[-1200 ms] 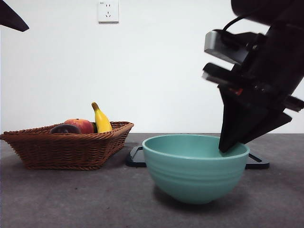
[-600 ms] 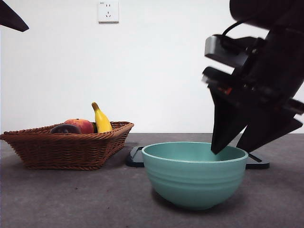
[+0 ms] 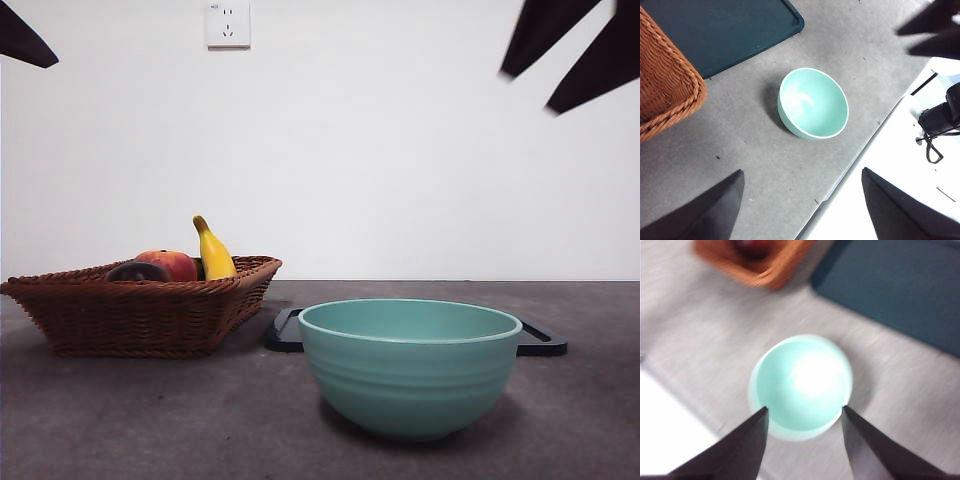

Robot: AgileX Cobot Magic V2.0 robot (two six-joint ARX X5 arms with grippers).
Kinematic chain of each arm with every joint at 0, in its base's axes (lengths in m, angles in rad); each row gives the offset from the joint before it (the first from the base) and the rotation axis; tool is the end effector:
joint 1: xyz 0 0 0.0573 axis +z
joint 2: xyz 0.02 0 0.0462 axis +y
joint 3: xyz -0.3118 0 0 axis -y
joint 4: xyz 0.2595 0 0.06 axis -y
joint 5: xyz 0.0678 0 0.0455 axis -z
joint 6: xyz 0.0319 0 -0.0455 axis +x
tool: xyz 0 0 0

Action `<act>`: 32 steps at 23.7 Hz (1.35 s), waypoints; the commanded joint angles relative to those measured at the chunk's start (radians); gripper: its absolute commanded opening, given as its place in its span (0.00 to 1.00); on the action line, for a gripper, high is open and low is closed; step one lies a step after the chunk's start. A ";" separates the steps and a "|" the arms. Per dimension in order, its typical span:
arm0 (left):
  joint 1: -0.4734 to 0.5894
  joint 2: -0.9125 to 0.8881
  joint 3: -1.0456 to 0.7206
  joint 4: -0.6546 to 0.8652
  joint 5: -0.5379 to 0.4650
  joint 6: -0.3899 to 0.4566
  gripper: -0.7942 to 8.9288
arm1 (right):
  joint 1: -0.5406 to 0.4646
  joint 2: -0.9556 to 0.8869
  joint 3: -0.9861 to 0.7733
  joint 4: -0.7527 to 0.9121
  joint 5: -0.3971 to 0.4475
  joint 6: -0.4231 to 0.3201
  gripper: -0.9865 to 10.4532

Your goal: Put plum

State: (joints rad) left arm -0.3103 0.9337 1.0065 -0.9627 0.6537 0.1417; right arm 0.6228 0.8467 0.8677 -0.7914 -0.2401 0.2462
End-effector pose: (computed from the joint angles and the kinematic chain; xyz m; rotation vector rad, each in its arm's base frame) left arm 0.1346 -0.0635 0.3605 -0.0359 0.8429 -0.9586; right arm 0.1113 0.0893 0.3337 0.0685 0.8732 0.7162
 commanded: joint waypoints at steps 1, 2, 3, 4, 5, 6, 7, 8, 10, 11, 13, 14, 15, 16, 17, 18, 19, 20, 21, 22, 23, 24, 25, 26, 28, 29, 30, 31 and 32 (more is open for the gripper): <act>-0.004 0.005 0.015 -0.002 0.004 0.014 0.47 | 0.008 -0.064 0.016 -0.057 -0.043 -0.018 0.29; -0.004 0.005 0.015 -0.007 0.004 0.014 0.47 | 0.008 -0.094 0.016 -0.082 -0.051 -0.019 0.29; -0.004 0.005 0.015 -0.011 0.004 0.014 0.47 | 0.008 -0.122 0.016 -0.102 -0.049 -0.019 0.29; -0.004 0.005 0.015 -0.011 0.004 0.014 0.47 | 0.008 -0.142 0.016 -0.109 -0.048 -0.019 0.29; -0.004 0.005 0.015 -0.011 0.004 0.014 0.47 | 0.008 -0.160 0.016 -0.108 -0.048 -0.019 0.29; -0.004 0.005 0.015 -0.011 0.004 0.014 0.47 | 0.008 -0.175 0.016 -0.107 -0.048 -0.019 0.29; -0.004 0.005 0.015 -0.011 0.004 0.014 0.47 | 0.008 -0.183 0.016 -0.108 -0.048 -0.019 0.29; -0.004 0.005 0.015 -0.011 0.004 0.014 0.47 | 0.008 -0.184 0.016 -0.109 -0.048 -0.018 0.29; -0.004 0.005 0.015 -0.010 0.004 0.014 0.47 | 0.008 -0.184 0.016 -0.116 -0.048 -0.019 0.29; -0.004 0.005 0.015 -0.010 0.004 0.014 0.46 | 0.008 -0.182 0.016 -0.119 -0.048 -0.019 0.29; -0.004 0.005 0.015 -0.010 0.004 0.014 0.45 | 0.008 -0.181 0.016 -0.124 -0.048 -0.019 0.27; -0.004 0.005 0.015 -0.010 0.004 0.014 0.39 | 0.008 -0.180 0.016 -0.125 -0.048 -0.019 0.25; -0.004 0.005 0.015 -0.010 0.004 0.014 0.33 | 0.008 -0.180 0.016 -0.127 -0.048 -0.019 0.20; -0.004 0.005 0.015 -0.010 0.004 0.015 0.26 | 0.008 -0.180 0.016 -0.129 -0.048 -0.019 0.16; -0.004 0.005 0.015 -0.010 0.004 0.015 0.17 | 0.008 -0.180 0.016 -0.130 -0.048 -0.020 0.11; -0.004 0.005 0.015 -0.010 0.004 0.015 0.10 | 0.008 -0.180 0.016 -0.130 -0.048 -0.020 0.09; -0.004 0.005 0.015 -0.010 0.004 0.015 0.09 | 0.008 -0.182 0.016 -0.130 -0.047 -0.021 0.09; -0.004 0.005 0.015 -0.010 0.004 0.015 0.09 | 0.008 -0.182 0.016 -0.129 -0.046 -0.021 0.09; -0.004 0.005 0.015 -0.009 0.004 0.015 0.09 | 0.008 -0.182 0.016 -0.127 -0.041 -0.021 0.09; -0.004 0.005 0.015 -0.009 0.004 0.015 0.09 | 0.008 -0.182 0.016 -0.127 -0.038 -0.021 0.09; -0.004 0.005 0.015 -0.009 0.004 0.014 0.09 | 0.008 -0.182 0.016 -0.127 -0.035 -0.015 0.09; -0.004 0.005 0.015 -0.011 0.004 0.014 0.09 | 0.008 -0.182 0.016 -0.127 -0.036 -0.017 0.09; -0.004 0.005 0.015 -0.011 0.004 0.014 0.09 | 0.008 -0.182 0.016 -0.126 -0.036 -0.019 0.09; -0.004 0.005 0.015 -0.009 0.004 0.014 0.09 | 0.008 -0.182 0.016 -0.126 -0.036 -0.019 0.09; -0.004 0.005 0.015 -0.010 0.004 0.014 0.09 | 0.008 -0.182 0.016 -0.126 -0.036 -0.019 0.09; -0.004 0.005 0.015 -0.009 0.004 0.014 0.09 | 0.008 -0.182 0.016 -0.126 -0.036 -0.019 0.09; -0.004 0.005 0.015 -0.010 0.004 0.014 0.09 | 0.008 -0.182 0.016 -0.126 -0.036 -0.019 0.09; -0.004 0.005 0.015 -0.010 0.004 0.014 0.09 | 0.008 -0.182 0.016 -0.126 -0.036 -0.019 0.09; -0.004 0.005 0.015 -0.010 0.004 0.014 0.09 | 0.008 -0.182 0.016 -0.126 -0.036 -0.019 0.09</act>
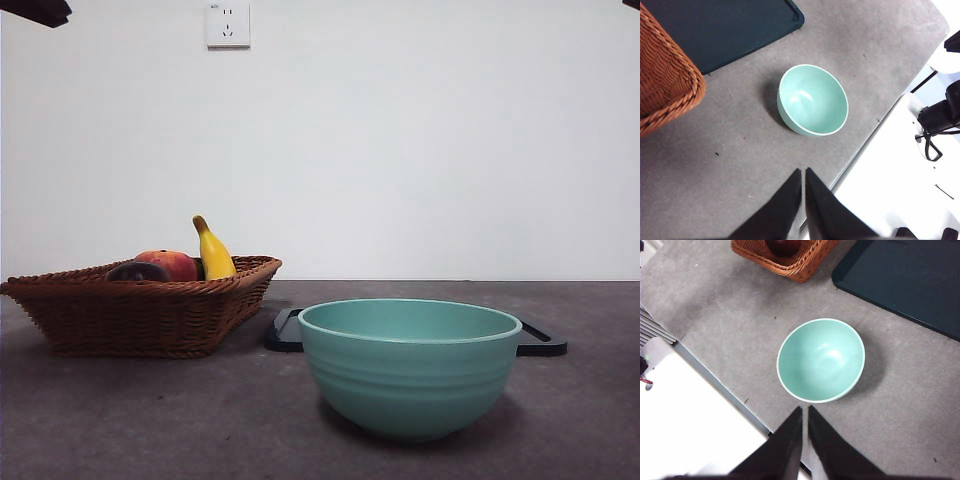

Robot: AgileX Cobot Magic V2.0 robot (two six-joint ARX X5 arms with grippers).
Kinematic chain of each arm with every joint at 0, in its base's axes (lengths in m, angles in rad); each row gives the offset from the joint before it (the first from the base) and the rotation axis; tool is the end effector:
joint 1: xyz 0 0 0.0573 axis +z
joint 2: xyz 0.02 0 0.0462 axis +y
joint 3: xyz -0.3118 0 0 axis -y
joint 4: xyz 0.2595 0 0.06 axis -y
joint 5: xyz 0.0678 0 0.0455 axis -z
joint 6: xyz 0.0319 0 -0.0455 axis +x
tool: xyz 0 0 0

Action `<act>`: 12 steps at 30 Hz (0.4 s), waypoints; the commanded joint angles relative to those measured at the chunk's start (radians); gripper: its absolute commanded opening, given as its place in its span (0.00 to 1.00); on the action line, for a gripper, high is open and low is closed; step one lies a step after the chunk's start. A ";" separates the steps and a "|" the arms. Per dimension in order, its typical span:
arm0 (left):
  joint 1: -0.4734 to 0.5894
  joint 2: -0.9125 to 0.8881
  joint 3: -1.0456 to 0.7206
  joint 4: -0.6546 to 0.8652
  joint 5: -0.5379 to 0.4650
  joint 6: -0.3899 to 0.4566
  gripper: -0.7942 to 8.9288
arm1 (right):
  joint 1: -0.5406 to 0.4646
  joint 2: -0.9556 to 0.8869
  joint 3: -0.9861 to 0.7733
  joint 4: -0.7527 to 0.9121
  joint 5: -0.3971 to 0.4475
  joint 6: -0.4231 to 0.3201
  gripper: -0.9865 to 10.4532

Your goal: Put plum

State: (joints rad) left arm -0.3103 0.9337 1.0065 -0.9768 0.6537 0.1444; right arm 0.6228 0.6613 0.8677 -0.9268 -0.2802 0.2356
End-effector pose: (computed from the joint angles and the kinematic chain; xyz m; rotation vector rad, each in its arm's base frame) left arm 0.1336 -0.0632 0.3597 -0.0363 0.8560 -0.9586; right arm 0.0676 0.0594 0.3419 0.0830 0.8296 0.7700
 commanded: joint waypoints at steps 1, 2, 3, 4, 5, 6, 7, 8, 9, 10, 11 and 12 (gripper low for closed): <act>-0.004 0.005 0.015 0.005 0.004 0.011 0.09 | 0.008 0.003 0.016 0.009 0.004 -0.008 0.09; -0.004 0.005 0.015 0.005 0.004 0.011 0.09 | 0.008 0.003 0.016 0.009 0.004 -0.008 0.09; -0.004 0.005 0.015 0.005 0.004 0.011 0.09 | 0.008 0.003 0.016 0.009 0.003 -0.008 0.09; -0.004 0.005 0.015 0.005 0.004 0.011 0.09 | 0.008 0.003 0.016 0.009 0.004 -0.008 0.09; -0.004 0.005 0.015 0.005 0.004 0.011 0.09 | 0.008 0.003 0.016 0.009 0.004 -0.008 0.09; -0.004 0.005 0.015 0.005 0.004 0.011 0.09 | 0.008 0.003 0.016 0.009 0.004 -0.008 0.09; -0.004 0.005 0.015 0.005 0.004 0.011 0.09 | 0.008 0.003 0.016 0.009 0.004 -0.008 0.09; -0.004 0.005 0.015 0.005 0.004 0.011 0.09 | 0.008 0.003 0.016 0.009 0.004 -0.008 0.09; -0.004 0.005 0.015 0.005 0.004 0.011 0.09 | 0.008 0.003 0.016 0.009 0.004 -0.008 0.09; -0.004 0.005 0.015 0.004 0.004 0.011 0.09 | 0.008 0.003 0.016 0.009 0.004 -0.008 0.09; -0.004 0.005 0.015 0.004 0.004 0.011 0.09 | 0.008 0.003 0.016 0.009 0.004 -0.008 0.09; -0.004 0.000 0.015 0.014 0.001 0.014 0.09 | 0.008 0.003 0.016 0.009 0.004 -0.008 0.09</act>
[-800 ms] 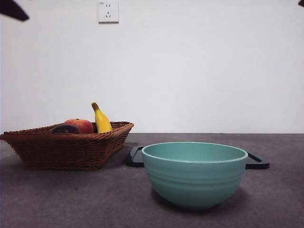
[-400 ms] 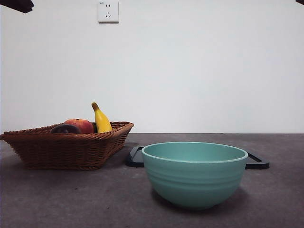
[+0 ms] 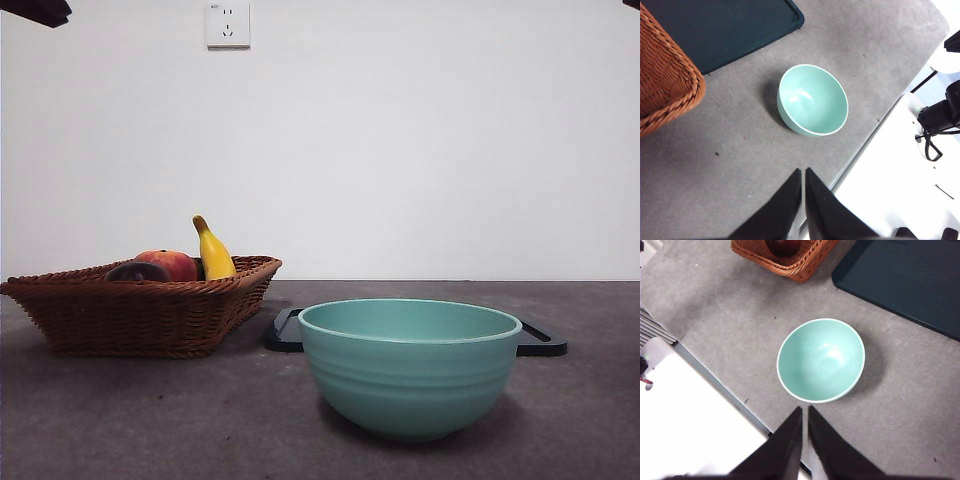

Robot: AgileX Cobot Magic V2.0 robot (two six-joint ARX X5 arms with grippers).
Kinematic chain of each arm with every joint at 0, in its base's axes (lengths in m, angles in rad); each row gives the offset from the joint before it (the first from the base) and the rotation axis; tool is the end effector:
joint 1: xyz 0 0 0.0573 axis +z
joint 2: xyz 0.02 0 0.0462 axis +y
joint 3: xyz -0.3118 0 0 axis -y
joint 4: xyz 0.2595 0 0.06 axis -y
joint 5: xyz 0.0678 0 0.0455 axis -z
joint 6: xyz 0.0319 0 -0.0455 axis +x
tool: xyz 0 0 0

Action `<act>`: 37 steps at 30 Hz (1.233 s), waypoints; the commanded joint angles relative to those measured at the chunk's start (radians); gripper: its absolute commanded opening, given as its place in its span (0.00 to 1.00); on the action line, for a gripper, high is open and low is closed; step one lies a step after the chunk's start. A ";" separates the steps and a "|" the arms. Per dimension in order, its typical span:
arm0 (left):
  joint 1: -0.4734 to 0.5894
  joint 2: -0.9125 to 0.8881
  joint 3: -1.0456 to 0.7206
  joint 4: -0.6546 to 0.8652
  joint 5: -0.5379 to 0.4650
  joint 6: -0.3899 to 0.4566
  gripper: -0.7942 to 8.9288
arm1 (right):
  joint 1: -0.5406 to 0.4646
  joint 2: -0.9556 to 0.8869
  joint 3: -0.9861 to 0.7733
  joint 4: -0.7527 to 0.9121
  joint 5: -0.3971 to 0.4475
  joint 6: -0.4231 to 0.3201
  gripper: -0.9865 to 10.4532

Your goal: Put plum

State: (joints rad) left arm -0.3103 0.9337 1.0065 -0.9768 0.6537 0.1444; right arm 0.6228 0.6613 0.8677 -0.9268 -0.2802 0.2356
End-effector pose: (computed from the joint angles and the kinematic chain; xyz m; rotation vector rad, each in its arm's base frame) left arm 0.1336 -0.0632 0.3597 -0.0363 0.8560 -0.9586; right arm 0.0676 0.0594 0.3419 0.0830 0.8296 0.7700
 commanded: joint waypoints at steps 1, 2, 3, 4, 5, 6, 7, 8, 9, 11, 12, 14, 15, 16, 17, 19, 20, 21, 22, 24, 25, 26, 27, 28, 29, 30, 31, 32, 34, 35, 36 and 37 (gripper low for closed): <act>-0.002 -0.011 0.015 0.034 -0.014 0.016 0.09 | 0.008 0.003 0.016 0.009 0.003 -0.008 0.09; 0.006 -0.023 0.015 0.065 -0.033 0.016 0.09 | 0.008 0.003 0.016 0.009 0.004 -0.008 0.09; 0.016 -0.043 0.015 0.129 -0.056 0.000 0.09 | 0.008 0.003 0.016 0.009 0.004 -0.008 0.09; 0.027 -0.059 0.015 0.192 -0.073 -0.004 0.09 | 0.008 0.003 0.016 0.009 0.003 -0.008 0.09; 0.041 -0.079 0.012 0.268 -0.092 -0.003 0.09 | 0.008 0.003 0.016 0.010 0.003 -0.008 0.09; 0.058 -0.101 0.004 0.351 -0.114 -0.003 0.09 | 0.008 0.003 0.016 0.009 0.004 -0.008 0.09; 0.073 -0.124 -0.008 0.427 -0.137 -0.003 0.09 | 0.008 0.003 0.016 0.010 0.004 -0.008 0.09; 0.090 -0.148 -0.025 0.502 -0.161 -0.004 0.09 | 0.008 0.003 0.016 0.010 0.004 -0.008 0.09; 0.110 -0.177 -0.050 0.584 -0.188 -0.006 0.09 | 0.008 0.003 0.016 0.010 0.004 -0.008 0.09; 0.150 -0.239 -0.110 0.711 -0.247 -0.007 0.09 | 0.008 0.003 0.016 0.010 0.004 -0.008 0.09; 0.171 -0.277 -0.148 0.771 -0.283 -0.007 0.09 | 0.008 0.003 0.016 0.010 0.004 -0.008 0.09; 0.210 -0.350 -0.225 0.851 -0.356 -0.007 0.09 | 0.008 0.003 0.016 0.010 0.004 -0.008 0.09; 0.230 -0.396 -0.274 0.887 -0.399 -0.006 0.09 | 0.008 0.003 0.016 0.010 0.004 -0.008 0.09; 0.244 -0.429 -0.311 0.907 -0.428 -0.006 0.09 | 0.008 0.003 0.016 0.010 0.004 -0.008 0.09; 0.257 -0.462 -0.348 0.923 -0.454 -0.006 0.09 | 0.008 0.003 0.016 0.010 0.004 -0.008 0.09; 0.281 -0.531 -0.431 0.945 -0.507 -0.006 0.09 | 0.008 0.003 0.016 0.010 0.004 -0.008 0.09; 0.290 -0.558 -0.467 0.950 -0.530 -0.006 0.09 | 0.008 0.003 0.016 0.010 0.004 -0.008 0.09; 0.301 -0.590 -0.511 0.953 -0.558 -0.006 0.09 | 0.008 0.003 0.016 0.010 0.004 -0.008 0.09; 0.308 -0.613 -0.546 0.952 -0.576 -0.006 0.09 | 0.008 0.003 0.016 0.010 0.004 -0.008 0.09; 0.322 -0.660 -0.618 0.950 -0.595 -0.007 0.09 | 0.008 0.003 0.016 0.010 0.004 -0.008 0.09; 0.329 -0.685 -0.657 0.950 -0.595 -0.007 0.09 | 0.008 0.003 0.016 0.010 0.003 -0.008 0.09; 0.332 -0.705 -0.689 0.948 -0.595 -0.008 0.09 | 0.008 0.003 0.016 0.010 0.004 -0.008 0.09; 0.335 -0.728 -0.724 0.947 -0.595 -0.012 0.09 | 0.008 0.003 0.016 0.010 0.004 -0.008 0.09; 0.337 -0.749 -0.758 0.947 -0.595 -0.024 0.09 | 0.008 0.003 0.016 0.010 0.004 -0.008 0.09; 0.338 -0.766 -0.784 0.947 -0.595 -0.034 0.09 | 0.008 0.003 0.016 0.010 0.004 -0.008 0.09; 0.338 -0.787 -0.812 0.945 -0.595 -0.044 0.09 | 0.008 0.003 0.016 0.010 0.004 -0.008 0.09; 0.338 -0.806 -0.837 0.941 -0.595 -0.056 0.09 | 0.008 0.003 0.016 0.010 0.004 -0.008 0.09; 0.338 -0.822 -0.857 0.938 -0.595 -0.063 0.09 | 0.008 0.003 0.016 0.010 0.004 -0.008 0.09; 0.338 -0.850 -0.891 0.933 -0.595 -0.079 0.09 | 0.008 0.003 0.016 0.010 0.004 -0.008 0.09; 0.338 -0.862 -0.900 0.923 -0.595 -0.083 0.09 | 0.008 0.003 0.016 0.010 0.004 -0.008 0.09; 0.338 -0.874 -0.909 0.909 -0.595 -0.086 0.09 | 0.008 0.003 0.016 0.010 0.004 -0.008 0.09; 0.338 -0.884 -0.918 0.899 -0.595 -0.086 0.09 | 0.008 0.003 0.016 0.010 0.004 -0.008 0.09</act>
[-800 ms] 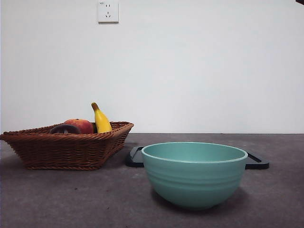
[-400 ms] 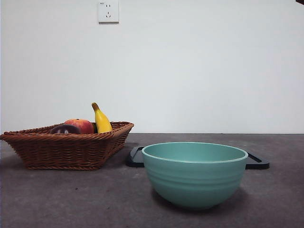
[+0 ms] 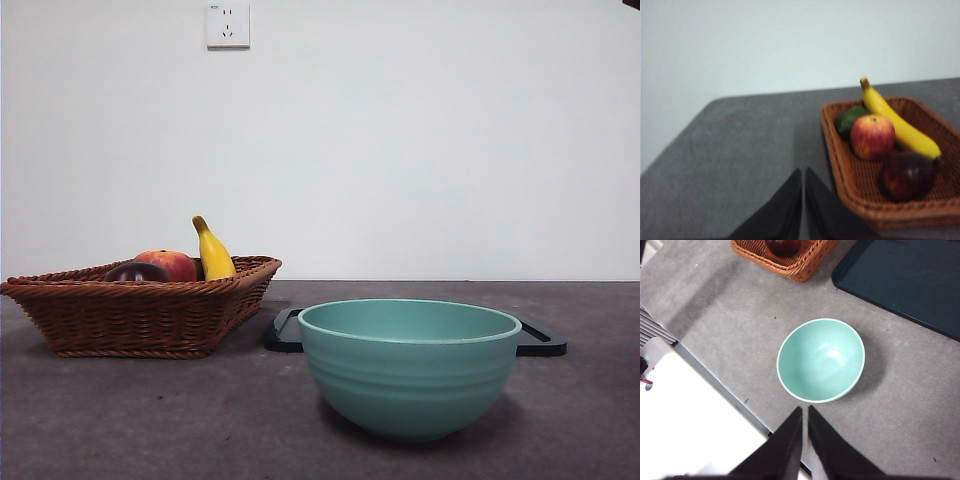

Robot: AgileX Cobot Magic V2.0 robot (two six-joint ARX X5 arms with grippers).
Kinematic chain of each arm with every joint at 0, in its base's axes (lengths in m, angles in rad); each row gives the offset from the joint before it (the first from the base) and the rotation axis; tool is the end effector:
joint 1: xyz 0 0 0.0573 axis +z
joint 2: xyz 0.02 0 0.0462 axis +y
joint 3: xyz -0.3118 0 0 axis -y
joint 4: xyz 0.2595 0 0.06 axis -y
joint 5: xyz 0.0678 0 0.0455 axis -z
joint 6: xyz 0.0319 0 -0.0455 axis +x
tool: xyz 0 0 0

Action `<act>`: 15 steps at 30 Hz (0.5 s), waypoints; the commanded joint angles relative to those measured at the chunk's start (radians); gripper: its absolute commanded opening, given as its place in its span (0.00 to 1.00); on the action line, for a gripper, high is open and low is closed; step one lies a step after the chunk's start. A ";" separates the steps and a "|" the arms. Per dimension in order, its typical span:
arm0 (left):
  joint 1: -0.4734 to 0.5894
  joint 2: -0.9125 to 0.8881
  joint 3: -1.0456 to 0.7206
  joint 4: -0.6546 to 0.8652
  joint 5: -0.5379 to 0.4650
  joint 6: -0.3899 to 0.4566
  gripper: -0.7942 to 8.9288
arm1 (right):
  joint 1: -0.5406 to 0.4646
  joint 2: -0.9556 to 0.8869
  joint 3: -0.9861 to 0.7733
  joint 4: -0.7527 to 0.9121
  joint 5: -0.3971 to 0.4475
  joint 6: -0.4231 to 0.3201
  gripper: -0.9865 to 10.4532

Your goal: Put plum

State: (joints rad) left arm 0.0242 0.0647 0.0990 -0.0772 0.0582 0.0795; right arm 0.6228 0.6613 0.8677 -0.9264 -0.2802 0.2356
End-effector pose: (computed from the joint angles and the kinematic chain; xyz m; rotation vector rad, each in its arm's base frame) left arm 0.0657 -0.0003 0.1882 0.0777 0.0415 -0.0357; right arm 0.0677 0.0595 0.3420 0.0831 0.8292 0.7701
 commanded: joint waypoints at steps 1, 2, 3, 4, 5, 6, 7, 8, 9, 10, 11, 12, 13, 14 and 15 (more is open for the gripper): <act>0.003 -0.023 -0.017 -0.011 0.000 -0.021 0.09 | 0.008 0.003 0.016 0.009 0.004 -0.008 0.09; 0.003 -0.032 -0.026 -0.019 0.000 -0.021 0.09 | 0.008 0.003 0.016 0.009 0.004 -0.008 0.09; 0.003 -0.040 -0.034 -0.027 0.000 -0.021 0.09 | 0.008 0.003 0.016 0.009 0.004 -0.008 0.09; 0.003 -0.048 -0.039 -0.036 0.000 -0.023 0.09 | 0.008 0.003 0.016 0.009 0.004 -0.008 0.09; 0.003 -0.057 -0.045 -0.046 0.000 -0.030 0.09 | 0.008 0.003 0.016 0.009 0.004 -0.008 0.09; 0.003 -0.062 -0.051 -0.053 0.000 -0.037 0.09 | 0.008 0.003 0.016 0.009 0.004 -0.008 0.09; 0.003 -0.062 -0.054 -0.060 0.000 -0.040 0.09 | 0.008 0.003 0.016 0.009 0.004 -0.008 0.09; 0.003 -0.062 -0.056 -0.069 0.000 -0.039 0.09 | 0.008 0.003 0.016 0.009 0.004 -0.008 0.09; 0.003 -0.062 -0.058 -0.078 0.000 -0.039 0.09 | 0.008 0.003 0.016 0.009 0.004 -0.008 0.09; 0.003 -0.062 -0.061 -0.084 0.000 -0.040 0.09 | 0.008 0.003 0.016 0.010 0.003 -0.008 0.09; 0.003 -0.062 -0.064 -0.089 0.000 -0.040 0.09 | 0.008 0.003 0.016 0.009 0.004 -0.008 0.09; 0.003 -0.062 -0.067 -0.092 0.000 -0.040 0.09 | 0.008 0.003 0.016 0.009 0.004 -0.008 0.09; 0.003 -0.062 -0.072 -0.092 0.000 -0.040 0.09 | 0.008 0.003 0.016 0.010 0.004 -0.008 0.09; 0.003 -0.062 -0.077 -0.092 0.000 -0.040 0.09 | 0.008 0.003 0.016 0.010 0.004 -0.008 0.09; 0.003 -0.062 -0.085 -0.091 0.000 -0.042 0.09 | 0.008 0.003 0.016 0.010 0.004 -0.008 0.09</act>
State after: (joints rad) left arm 0.0242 0.0055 0.0322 -0.1772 0.0582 0.0486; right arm 0.6228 0.6609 0.8677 -0.9264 -0.2798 0.2356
